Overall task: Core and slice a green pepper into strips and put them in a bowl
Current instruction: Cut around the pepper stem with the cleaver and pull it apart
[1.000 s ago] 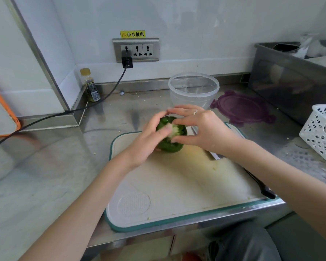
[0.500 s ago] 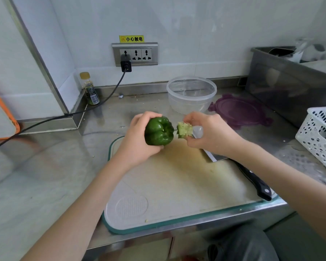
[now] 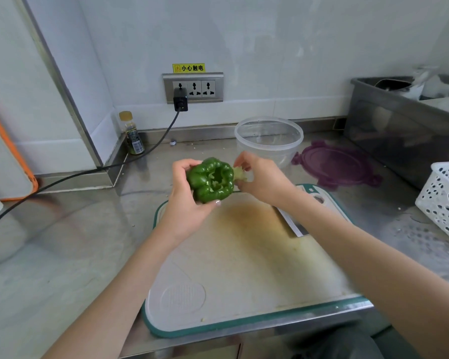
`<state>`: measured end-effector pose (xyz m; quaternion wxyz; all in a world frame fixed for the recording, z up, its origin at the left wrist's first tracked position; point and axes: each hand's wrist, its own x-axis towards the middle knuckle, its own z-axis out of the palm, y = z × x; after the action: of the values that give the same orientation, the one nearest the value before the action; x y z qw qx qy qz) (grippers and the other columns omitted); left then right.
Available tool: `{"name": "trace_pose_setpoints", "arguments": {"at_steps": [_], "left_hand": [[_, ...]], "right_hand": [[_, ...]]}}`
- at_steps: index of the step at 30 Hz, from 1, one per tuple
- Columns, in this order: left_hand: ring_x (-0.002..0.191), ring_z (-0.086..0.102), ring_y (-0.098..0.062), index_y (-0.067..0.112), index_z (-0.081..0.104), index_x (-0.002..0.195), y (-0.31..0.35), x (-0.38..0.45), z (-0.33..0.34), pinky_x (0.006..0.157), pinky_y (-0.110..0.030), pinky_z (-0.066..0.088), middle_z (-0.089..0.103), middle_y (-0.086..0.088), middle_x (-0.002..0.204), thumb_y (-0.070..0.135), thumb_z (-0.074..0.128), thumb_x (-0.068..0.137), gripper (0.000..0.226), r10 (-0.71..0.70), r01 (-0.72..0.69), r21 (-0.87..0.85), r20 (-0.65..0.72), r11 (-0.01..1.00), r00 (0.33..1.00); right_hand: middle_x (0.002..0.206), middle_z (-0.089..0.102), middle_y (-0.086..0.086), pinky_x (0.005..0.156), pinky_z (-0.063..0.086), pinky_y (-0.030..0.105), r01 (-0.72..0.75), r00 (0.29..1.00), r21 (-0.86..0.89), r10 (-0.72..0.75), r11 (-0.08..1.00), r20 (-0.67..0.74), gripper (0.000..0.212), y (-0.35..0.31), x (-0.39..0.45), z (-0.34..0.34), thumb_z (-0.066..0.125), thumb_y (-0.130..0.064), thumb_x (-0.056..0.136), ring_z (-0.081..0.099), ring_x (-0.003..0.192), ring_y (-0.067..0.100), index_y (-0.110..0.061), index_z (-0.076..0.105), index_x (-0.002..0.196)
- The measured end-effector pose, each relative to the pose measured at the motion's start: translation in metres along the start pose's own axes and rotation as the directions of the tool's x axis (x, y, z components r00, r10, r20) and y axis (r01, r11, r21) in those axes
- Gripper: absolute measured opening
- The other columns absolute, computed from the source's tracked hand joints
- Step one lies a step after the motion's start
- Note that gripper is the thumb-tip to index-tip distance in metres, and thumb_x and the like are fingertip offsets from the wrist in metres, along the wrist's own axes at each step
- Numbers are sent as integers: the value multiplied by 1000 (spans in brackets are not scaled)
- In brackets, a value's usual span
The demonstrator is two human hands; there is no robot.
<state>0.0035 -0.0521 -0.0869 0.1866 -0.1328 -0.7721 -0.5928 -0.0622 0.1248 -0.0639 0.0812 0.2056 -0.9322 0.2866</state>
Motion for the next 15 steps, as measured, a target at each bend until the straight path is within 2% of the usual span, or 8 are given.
{"name": "trace_pose_setpoints", "arguments": {"at_steps": [2,4,6,7,8,9,11,15], "left_hand": [[96,52,16,26,31,113,1,0,0,76,-6,44,42,14,114,-15,73,67,75,-14,15,-32,9,999,1000],[98,56,9,32,34,111,1,0,-2,79,-11,47,45,11,118,-14,75,67,75,-40,42,-83,30,996,999],[101,58,-1,35,38,111,2,1,-3,84,-19,49,49,7,121,-15,75,65,78,-66,78,-167,75,983,995],[103,58,-6,36,39,112,2,1,-3,86,-22,50,50,7,122,-17,75,65,79,-70,90,-197,106,976,992],[105,58,-9,36,41,113,2,1,-3,87,-24,50,51,7,121,-16,75,64,80,-73,103,-214,144,971,987],[107,58,-10,36,42,114,3,0,-2,87,-26,50,52,7,121,-15,76,63,80,-76,119,-230,189,966,979],[108,59,-12,38,45,114,6,-4,0,89,-29,51,54,8,120,-9,74,60,78,-86,162,-257,283,953,955],[105,58,-11,31,44,122,11,-10,-1,84,-28,50,53,6,123,-9,65,59,78,-118,223,-246,378,943,918]], "right_hand": [[116,63,-1,92,48,39,7,999,-79,-3,997,49,34,2,1,3,67,-27,85,57,108,19,-20,55,116],[117,62,-4,93,46,31,-20,1000,5,20,1000,6,30,0,-4,-3,65,-26,88,56,108,14,-20,57,116],[111,64,-7,91,48,26,-74,992,296,102,952,-80,24,-10,-16,-14,59,-30,92,60,101,8,-20,58,114],[110,64,-8,89,51,28,-108,985,464,158,879,-70,25,-18,-22,-19,55,-33,94,62,99,7,-21,57,115],[112,63,-8,85,55,32,-154,980,586,198,796,-12,28,-25,-28,-23,51,-37,95,63,98,8,-22,56,118],[112,61,-7,79,58,35,-199,976,635,207,746,63,32,-32,-35,-26,49,-39,95,63,97,10,-24,52,122],[111,58,-6,67,61,37,-226,974,595,177,771,140,34,-41,-47,-24,53,-38,93,63,94,14,-28,49,125],[108,56,-1,61,60,41,-169,986,536,150,827,79,29,-47,-63,-13,61,-29,90,64,93,20,-27,53,117]]}}
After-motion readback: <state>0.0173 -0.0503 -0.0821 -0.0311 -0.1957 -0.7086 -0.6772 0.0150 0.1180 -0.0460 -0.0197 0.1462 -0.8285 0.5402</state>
